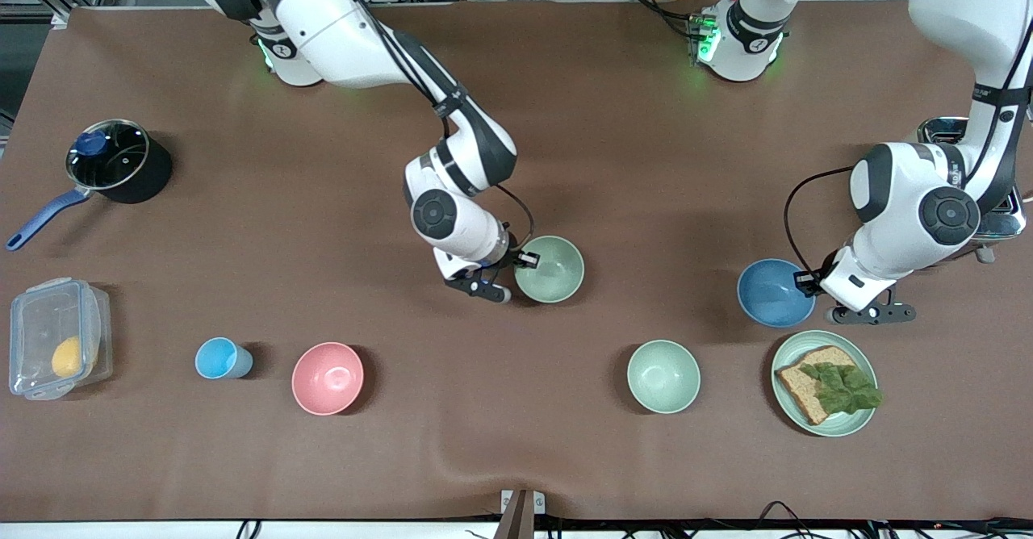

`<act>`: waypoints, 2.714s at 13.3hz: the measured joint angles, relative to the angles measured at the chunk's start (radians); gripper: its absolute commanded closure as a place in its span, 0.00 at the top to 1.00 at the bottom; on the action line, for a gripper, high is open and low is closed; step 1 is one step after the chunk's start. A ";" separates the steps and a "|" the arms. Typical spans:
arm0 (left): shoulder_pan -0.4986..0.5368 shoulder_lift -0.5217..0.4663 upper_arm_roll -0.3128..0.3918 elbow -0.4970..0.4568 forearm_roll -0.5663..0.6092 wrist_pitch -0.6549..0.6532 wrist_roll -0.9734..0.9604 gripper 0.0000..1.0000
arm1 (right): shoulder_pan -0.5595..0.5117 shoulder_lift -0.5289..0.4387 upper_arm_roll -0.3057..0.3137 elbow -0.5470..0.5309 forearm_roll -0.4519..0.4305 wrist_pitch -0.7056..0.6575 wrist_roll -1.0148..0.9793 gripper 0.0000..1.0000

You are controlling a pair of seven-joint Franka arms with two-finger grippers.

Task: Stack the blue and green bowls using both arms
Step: 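Slide the green bowl with the right gripper toward the table middle, then carry the blue bowl with the left gripper over the green bowl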

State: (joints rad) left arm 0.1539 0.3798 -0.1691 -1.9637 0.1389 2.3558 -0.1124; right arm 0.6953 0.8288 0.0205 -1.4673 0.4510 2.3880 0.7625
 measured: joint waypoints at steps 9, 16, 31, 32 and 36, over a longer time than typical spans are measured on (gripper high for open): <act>0.000 0.000 -0.001 0.000 0.000 0.000 0.000 0.00 | -0.050 -0.007 -0.031 0.105 0.000 -0.138 0.217 1.00; -0.006 -0.030 -0.079 0.047 0.000 -0.129 -0.094 0.00 | -0.120 0.002 -0.073 0.177 0.000 -0.284 0.486 1.00; -0.259 0.100 -0.327 0.231 -0.014 -0.142 -0.910 0.00 | -0.058 0.098 -0.074 0.170 0.076 -0.103 0.606 1.00; -0.276 0.124 -0.327 0.249 -0.014 -0.142 -0.928 0.00 | -0.058 0.098 -0.074 0.169 0.076 -0.103 0.608 1.00; -0.284 0.192 -0.325 0.269 -0.014 -0.142 -0.934 0.00 | -0.059 0.098 -0.076 0.164 0.076 -0.103 0.612 1.00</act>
State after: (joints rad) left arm -0.1298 0.5723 -0.4940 -1.6943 0.1246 2.2138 -1.0459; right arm 0.6362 0.9272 -0.0550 -1.3033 0.5273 2.2854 1.3744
